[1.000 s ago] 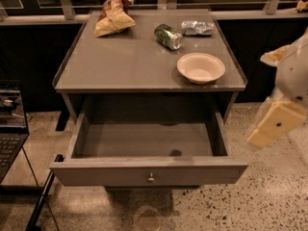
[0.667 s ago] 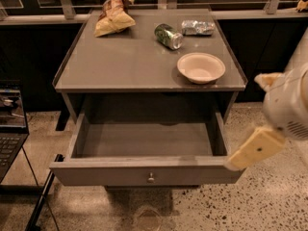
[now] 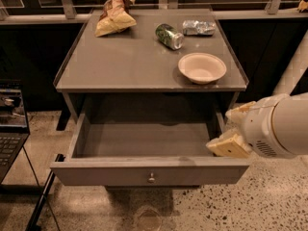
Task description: Close top drawer
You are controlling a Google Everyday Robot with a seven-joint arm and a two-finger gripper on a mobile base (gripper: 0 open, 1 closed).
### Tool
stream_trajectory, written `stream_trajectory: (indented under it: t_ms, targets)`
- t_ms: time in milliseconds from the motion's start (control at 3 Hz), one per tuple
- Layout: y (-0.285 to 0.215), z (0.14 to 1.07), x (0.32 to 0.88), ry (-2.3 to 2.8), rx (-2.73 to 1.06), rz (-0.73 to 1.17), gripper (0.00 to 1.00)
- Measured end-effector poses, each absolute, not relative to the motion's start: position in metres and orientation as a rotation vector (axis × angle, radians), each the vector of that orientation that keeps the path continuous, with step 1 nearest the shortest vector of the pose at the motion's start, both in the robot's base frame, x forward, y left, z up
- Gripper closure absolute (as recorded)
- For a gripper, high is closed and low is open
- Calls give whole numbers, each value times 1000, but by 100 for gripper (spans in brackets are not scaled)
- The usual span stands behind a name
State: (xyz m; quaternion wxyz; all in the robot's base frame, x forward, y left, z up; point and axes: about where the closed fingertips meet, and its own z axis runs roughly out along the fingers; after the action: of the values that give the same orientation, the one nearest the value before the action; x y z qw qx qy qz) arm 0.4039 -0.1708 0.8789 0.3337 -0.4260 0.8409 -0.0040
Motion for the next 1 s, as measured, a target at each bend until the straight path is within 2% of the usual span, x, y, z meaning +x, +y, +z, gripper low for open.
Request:
stream_trajectory:
  t_ms: [667,1000]
  targets:
    - [-171,879,404,2195,-1112,-11,89]
    - [-169,878,402,2174,-1093,-48,100]
